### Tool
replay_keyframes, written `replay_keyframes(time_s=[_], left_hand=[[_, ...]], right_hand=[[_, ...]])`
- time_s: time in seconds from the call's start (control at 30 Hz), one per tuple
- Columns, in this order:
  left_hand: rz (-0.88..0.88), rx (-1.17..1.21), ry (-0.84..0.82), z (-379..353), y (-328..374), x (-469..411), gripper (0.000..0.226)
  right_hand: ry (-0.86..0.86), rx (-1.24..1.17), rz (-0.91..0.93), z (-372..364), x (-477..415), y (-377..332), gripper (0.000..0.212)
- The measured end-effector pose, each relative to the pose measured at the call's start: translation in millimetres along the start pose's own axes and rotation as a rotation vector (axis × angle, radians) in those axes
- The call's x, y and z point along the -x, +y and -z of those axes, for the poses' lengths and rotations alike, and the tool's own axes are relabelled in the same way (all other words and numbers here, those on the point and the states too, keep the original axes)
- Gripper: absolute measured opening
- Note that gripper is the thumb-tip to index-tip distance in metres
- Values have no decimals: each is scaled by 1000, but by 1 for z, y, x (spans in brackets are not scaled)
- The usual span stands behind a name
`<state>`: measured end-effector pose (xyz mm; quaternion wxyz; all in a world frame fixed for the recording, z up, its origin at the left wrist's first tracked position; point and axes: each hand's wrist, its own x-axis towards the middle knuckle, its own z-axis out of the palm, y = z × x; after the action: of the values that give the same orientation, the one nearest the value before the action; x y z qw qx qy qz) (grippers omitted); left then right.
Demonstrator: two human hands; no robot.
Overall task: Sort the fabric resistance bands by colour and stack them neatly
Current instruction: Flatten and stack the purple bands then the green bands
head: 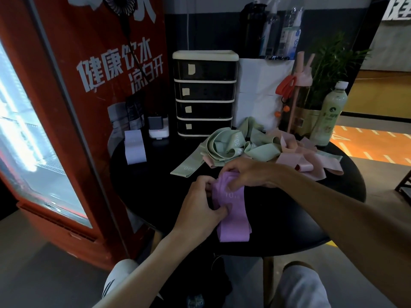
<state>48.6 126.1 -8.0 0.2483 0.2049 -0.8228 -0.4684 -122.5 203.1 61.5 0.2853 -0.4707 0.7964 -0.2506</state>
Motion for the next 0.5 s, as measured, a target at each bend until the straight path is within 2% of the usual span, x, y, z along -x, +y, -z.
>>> replay_keyframes(time_s=[0.33, 0.5], left_hand=[[30, -7, 1, 1, -2, -6, 66], [92, 4, -23, 3, 10, -4, 85]], right_hand=[[-40, 8, 42, 0, 6, 0, 24], [104, -96, 39, 3, 21, 0, 40]])
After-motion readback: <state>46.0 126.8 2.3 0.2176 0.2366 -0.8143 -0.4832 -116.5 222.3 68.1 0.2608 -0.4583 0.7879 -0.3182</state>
